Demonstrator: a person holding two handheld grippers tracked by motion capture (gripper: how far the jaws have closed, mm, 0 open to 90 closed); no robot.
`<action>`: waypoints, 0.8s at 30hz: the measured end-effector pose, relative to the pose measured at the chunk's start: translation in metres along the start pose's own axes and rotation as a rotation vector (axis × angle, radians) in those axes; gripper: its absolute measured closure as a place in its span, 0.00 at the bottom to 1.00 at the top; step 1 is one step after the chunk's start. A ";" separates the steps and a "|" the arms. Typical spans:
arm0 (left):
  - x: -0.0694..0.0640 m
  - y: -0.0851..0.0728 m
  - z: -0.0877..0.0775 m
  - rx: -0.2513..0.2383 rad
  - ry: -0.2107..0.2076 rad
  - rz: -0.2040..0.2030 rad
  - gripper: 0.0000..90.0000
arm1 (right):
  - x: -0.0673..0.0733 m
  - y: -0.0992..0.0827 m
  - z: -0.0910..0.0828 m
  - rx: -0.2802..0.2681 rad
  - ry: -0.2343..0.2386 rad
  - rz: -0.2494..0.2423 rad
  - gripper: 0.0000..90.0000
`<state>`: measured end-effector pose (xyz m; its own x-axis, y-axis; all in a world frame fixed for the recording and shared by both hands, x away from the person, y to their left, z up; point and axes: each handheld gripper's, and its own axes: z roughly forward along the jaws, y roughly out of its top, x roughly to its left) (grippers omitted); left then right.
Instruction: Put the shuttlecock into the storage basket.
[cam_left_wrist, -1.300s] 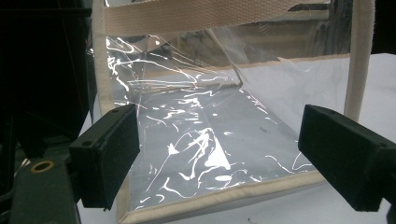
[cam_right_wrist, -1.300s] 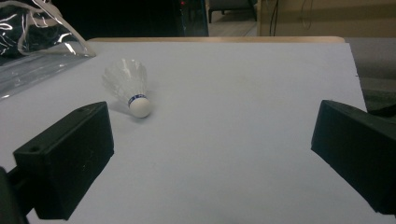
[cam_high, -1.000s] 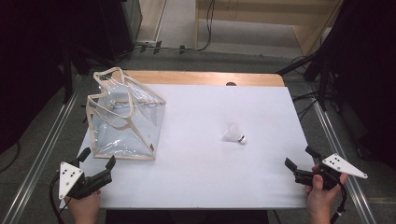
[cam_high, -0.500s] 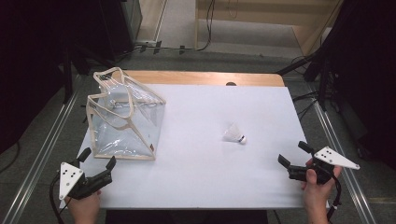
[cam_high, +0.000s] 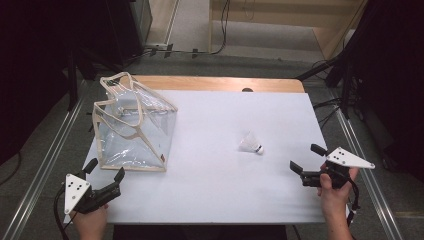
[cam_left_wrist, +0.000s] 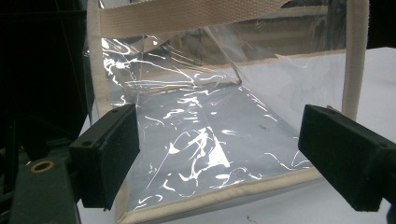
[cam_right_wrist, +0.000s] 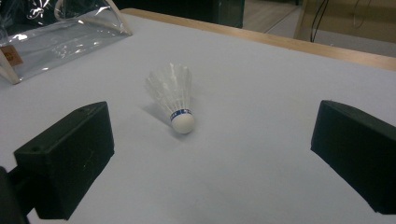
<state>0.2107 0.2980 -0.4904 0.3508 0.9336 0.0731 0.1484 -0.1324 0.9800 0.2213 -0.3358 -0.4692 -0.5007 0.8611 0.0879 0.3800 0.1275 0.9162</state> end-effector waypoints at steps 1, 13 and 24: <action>0.000 0.000 0.000 0.001 0.000 0.001 0.15 | 0.000 0.002 0.002 0.001 0.001 -0.006 0.00; 0.000 0.000 0.000 0.000 -0.001 0.005 0.15 | 0.005 0.022 0.021 0.039 0.032 -0.045 0.00; 0.000 0.000 0.000 0.000 -0.001 0.004 0.15 | 0.009 0.036 0.042 0.088 0.065 -0.072 0.00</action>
<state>0.2107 0.2976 -0.4906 0.3528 0.9325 0.0771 0.1471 -0.1367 0.9796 0.2629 -0.3025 -0.4519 -0.5772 0.8151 0.0507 0.4065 0.2329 0.8835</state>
